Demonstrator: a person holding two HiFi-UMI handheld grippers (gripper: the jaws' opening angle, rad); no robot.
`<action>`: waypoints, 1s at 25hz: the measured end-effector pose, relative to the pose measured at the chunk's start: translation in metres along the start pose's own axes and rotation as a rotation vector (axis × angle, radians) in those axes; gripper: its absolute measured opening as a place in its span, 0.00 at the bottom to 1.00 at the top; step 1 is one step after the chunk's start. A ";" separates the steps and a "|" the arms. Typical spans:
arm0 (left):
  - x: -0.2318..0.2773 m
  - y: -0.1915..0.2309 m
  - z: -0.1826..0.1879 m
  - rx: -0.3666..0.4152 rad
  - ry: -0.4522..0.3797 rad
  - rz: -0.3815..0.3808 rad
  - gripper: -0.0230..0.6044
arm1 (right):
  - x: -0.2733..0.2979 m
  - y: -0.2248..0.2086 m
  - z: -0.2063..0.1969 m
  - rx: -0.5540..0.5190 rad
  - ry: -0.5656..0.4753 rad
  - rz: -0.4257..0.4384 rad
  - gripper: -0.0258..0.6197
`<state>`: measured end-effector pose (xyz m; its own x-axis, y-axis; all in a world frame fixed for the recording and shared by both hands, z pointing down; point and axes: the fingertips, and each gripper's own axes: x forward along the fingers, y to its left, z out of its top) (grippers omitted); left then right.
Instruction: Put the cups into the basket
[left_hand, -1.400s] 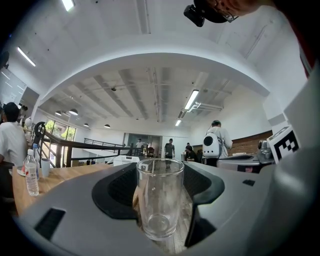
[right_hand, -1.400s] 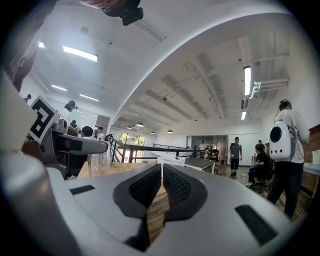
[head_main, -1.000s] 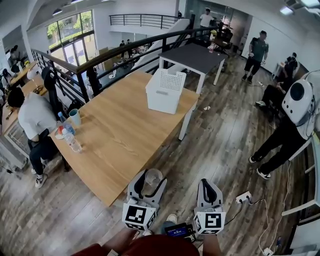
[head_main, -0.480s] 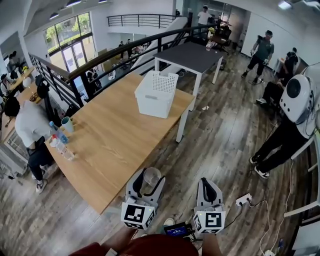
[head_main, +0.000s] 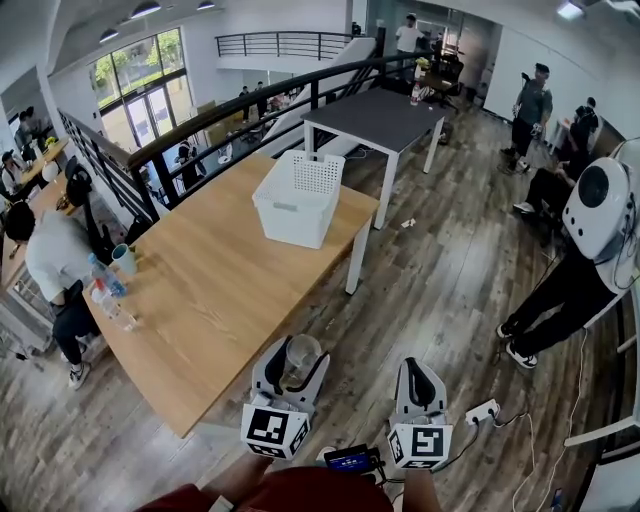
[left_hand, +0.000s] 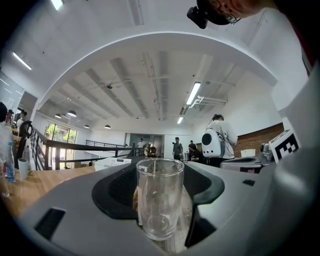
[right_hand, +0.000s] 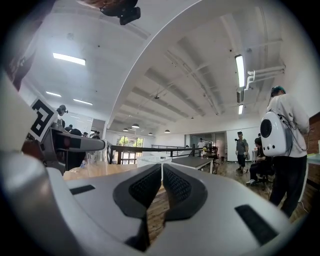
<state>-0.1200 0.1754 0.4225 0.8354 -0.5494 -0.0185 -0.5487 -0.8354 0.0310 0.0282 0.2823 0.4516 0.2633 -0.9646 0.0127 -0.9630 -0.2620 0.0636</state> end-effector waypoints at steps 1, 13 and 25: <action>0.004 -0.002 0.000 0.001 0.000 0.004 0.49 | 0.003 -0.004 0.000 0.001 -0.002 0.003 0.06; 0.038 -0.001 -0.006 -0.004 0.012 0.044 0.49 | 0.032 -0.028 -0.010 0.010 0.009 0.044 0.06; 0.066 0.033 -0.008 -0.016 0.009 0.050 0.49 | 0.079 -0.020 -0.009 0.004 0.007 0.053 0.06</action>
<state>-0.0825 0.1119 0.4304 0.8073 -0.5900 -0.0072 -0.5891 -0.8067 0.0475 0.0690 0.2112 0.4604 0.2121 -0.9770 0.0225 -0.9758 -0.2105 0.0590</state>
